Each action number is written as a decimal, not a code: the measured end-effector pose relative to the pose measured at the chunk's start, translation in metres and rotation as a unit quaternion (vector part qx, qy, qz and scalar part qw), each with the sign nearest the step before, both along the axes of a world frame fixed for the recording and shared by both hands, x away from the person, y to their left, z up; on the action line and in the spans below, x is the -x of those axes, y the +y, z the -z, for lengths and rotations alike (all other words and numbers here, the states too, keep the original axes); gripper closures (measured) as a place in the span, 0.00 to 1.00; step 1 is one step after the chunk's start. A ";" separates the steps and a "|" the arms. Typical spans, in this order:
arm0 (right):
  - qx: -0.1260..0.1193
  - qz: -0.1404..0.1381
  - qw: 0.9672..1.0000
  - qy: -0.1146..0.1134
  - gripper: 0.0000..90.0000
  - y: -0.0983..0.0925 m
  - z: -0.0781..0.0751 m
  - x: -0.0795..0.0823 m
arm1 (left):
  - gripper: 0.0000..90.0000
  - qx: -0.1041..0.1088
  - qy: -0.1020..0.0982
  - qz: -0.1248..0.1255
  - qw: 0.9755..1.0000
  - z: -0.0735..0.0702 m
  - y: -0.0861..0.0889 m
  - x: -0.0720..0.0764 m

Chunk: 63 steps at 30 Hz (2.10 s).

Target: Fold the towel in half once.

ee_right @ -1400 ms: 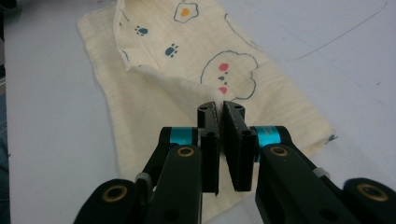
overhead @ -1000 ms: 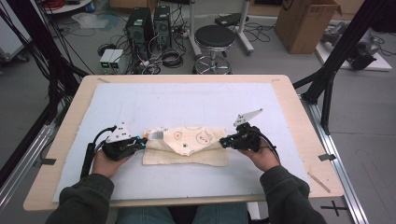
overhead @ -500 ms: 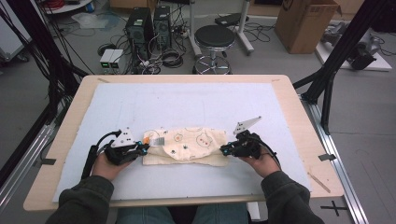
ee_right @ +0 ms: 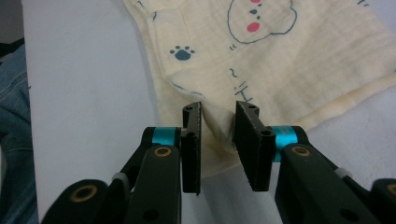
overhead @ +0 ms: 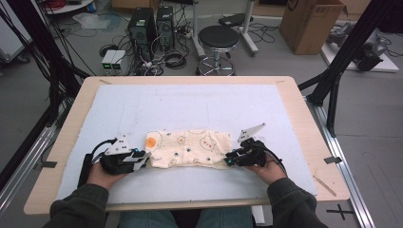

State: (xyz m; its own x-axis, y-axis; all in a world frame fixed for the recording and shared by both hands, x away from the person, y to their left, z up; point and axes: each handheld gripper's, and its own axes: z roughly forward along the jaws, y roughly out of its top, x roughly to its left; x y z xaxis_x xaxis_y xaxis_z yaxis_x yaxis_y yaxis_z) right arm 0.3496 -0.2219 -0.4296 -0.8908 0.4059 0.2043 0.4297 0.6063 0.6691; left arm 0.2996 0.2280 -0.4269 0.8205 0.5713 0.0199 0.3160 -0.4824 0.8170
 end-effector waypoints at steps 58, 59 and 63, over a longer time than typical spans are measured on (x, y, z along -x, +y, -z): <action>0.034 0.087 0.995 -0.024 0.88 0.053 0.003 -0.070 | 0.92 -0.018 0.009 -0.105 0.994 0.019 -0.036 -0.073; 0.034 0.089 0.995 -0.026 0.88 0.052 0.003 -0.071 | 0.92 -0.017 0.009 -0.106 0.994 0.019 -0.036 -0.073; 0.033 0.091 0.995 -0.022 0.87 0.050 0.003 -0.070 | 0.91 -0.018 0.008 -0.106 0.994 0.019 -0.036 -0.073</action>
